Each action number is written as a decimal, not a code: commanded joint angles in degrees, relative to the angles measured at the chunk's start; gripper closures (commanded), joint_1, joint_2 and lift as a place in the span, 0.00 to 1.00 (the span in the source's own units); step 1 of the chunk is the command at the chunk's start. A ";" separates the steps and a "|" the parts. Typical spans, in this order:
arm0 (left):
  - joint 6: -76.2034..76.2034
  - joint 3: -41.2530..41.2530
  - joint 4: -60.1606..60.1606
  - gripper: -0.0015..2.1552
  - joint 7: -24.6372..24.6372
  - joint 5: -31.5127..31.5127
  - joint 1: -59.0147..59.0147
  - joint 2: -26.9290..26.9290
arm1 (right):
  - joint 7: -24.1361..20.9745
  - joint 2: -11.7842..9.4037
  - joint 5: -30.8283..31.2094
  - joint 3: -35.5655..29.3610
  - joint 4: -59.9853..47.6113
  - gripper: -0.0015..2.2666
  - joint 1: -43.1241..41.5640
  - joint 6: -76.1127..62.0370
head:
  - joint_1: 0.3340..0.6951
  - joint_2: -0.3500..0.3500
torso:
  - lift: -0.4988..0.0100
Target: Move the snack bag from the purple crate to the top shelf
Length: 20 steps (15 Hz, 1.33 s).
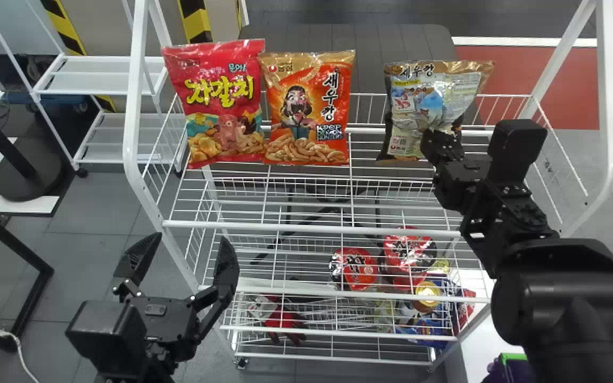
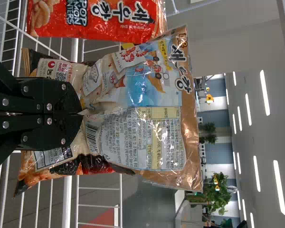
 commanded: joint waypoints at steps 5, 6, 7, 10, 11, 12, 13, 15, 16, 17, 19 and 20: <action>-0.19 0.25 0.92 0.07 0.01 0.15 -0.47 -0.05 | 0.02 0.14 -0.30 0.12 5.28 0.65 -3.12 -1.40 | 1.00 0.53 | 0.99; -0.71 0.33 1.19 0.07 0.01 0.33 -0.47 -0.05 | 0.02 0.14 -0.39 0.12 6.24 0.65 -3.47 -1.92 | 1.00 0.53 | 0.99; -1.42 0.33 1.45 0.07 0.01 0.42 -0.47 -0.05 | 0.02 0.14 -0.21 0.21 6.95 0.65 -3.91 -2.63 | 1.00 0.53 | 0.99; -2.65 0.07 3.47 0.07 -0.08 0.51 -1.26 -0.22 | 0.11 0.14 -1.18 0.39 8.88 0.65 -4.96 -4.21 | 1.00 0.54 | 0.99; -2.65 -0.11 4.00 0.07 -0.17 0.51 -1.53 -0.22 | 0.20 0.14 -1.27 0.39 9.76 0.65 -5.49 -4.21 | 1.00 0.54 | 0.99; -2.65 -0.11 4.18 0.07 -0.17 0.51 -1.61 -0.22 | 0.20 0.14 -1.27 0.39 10.37 0.65 -5.84 -4.21 | 1.00 0.54 | 0.99; -2.82 -0.11 4.18 0.07 -0.17 0.51 -1.61 -0.13 | 0.11 0.14 -1.36 0.39 10.99 0.65 -5.93 -4.21 | 1.00 0.54 | 0.99; -3.00 -0.11 4.09 0.07 0.01 0.51 -1.61 -0.05 | 0.20 0.14 -1.53 0.47 11.78 0.65 -6.02 -4.38 | 1.00 0.54 | 0.99; -3.17 -0.11 4.00 0.07 0.10 0.51 -1.61 -0.05 | 0.28 0.14 -2.06 0.39 12.39 0.65 -6.28 -4.74 | 1.00 0.54 | 0.99; -3.35 -0.11 4.00 0.07 0.10 0.51 -1.53 -0.05 | 0.55 0.14 -2.41 0.30 13.10 0.65 -6.63 -4.74 | 1.00 0.54 | 0.99; -3.70 -0.19 4.09 0.07 0.10 0.42 -1.26 -0.05 | 0.99 0.14 -3.20 0.39 14.33 0.65 -7.16 -6.32 | 1.00 0.54 | 0.99; -4.23 -0.19 4.26 0.07 0.18 0.42 -1.09 -0.05 | 1.07 0.14 -3.91 0.39 15.03 0.65 -7.43 -6.49 | 1.00 0.54 | 0.99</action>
